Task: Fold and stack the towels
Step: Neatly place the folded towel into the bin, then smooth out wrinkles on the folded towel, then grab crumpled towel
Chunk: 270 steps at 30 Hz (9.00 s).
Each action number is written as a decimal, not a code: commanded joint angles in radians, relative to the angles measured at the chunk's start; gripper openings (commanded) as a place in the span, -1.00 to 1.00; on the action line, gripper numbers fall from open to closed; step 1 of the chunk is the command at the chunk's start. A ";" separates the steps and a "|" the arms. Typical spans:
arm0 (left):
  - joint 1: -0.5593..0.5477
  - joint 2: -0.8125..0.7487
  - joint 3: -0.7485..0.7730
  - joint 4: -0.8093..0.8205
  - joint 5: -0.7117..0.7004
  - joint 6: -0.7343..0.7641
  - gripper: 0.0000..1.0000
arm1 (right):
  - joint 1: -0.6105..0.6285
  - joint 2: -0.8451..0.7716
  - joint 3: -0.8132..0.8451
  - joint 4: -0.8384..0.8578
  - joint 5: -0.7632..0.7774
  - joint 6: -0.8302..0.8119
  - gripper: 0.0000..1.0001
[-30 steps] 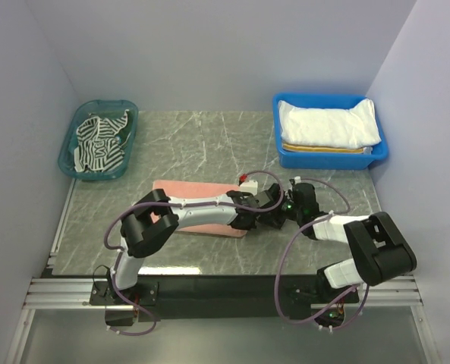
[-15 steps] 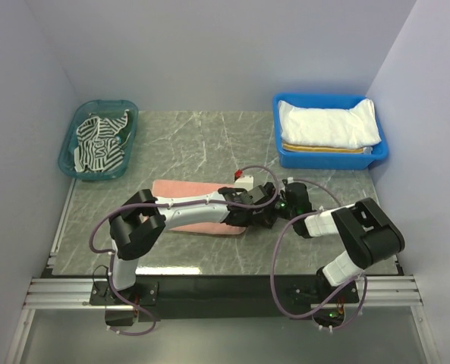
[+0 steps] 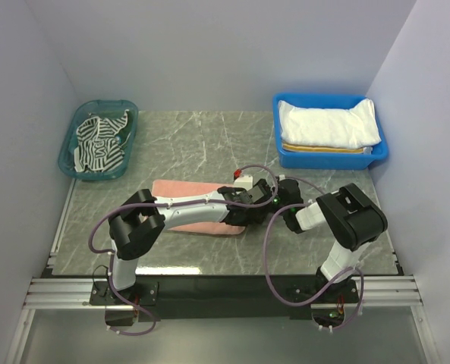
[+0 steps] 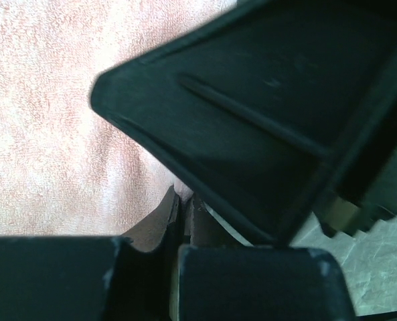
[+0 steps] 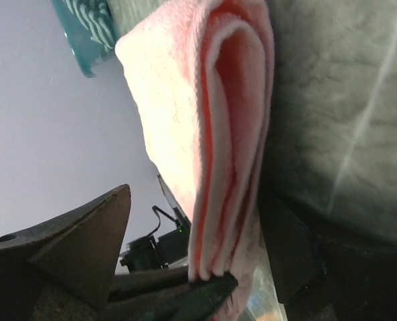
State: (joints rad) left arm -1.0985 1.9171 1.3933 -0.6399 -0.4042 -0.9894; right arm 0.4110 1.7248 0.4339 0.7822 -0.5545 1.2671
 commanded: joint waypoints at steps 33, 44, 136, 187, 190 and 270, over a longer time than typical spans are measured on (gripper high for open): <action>0.061 -0.288 -0.102 0.075 0.016 -0.020 0.95 | -0.015 0.002 0.248 -0.431 0.104 -0.449 -1.00; 0.567 -0.691 -0.321 0.071 0.148 0.285 0.99 | -0.090 0.036 0.664 -0.902 0.243 -0.773 -1.00; 1.048 -0.682 -0.563 0.195 0.386 0.426 0.99 | -0.646 0.489 1.752 -1.120 0.769 -1.379 -0.43; 1.048 -0.764 -0.574 0.198 0.418 0.439 0.99 | -0.383 0.446 1.510 -1.298 0.307 -1.146 0.04; 1.048 -0.765 -0.573 0.197 0.416 0.440 0.99 | -0.396 0.365 1.507 -1.223 0.358 -1.134 0.09; 1.290 -0.435 -0.119 0.221 0.111 0.304 0.97 | -0.169 -1.229 0.236 -0.959 0.292 -0.797 0.86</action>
State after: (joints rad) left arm 0.1482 1.3472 1.1706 -0.4572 -0.2794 -0.6373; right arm 0.2047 0.5007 0.6857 -0.2108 -0.2455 0.5182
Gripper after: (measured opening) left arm 0.986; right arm 0.932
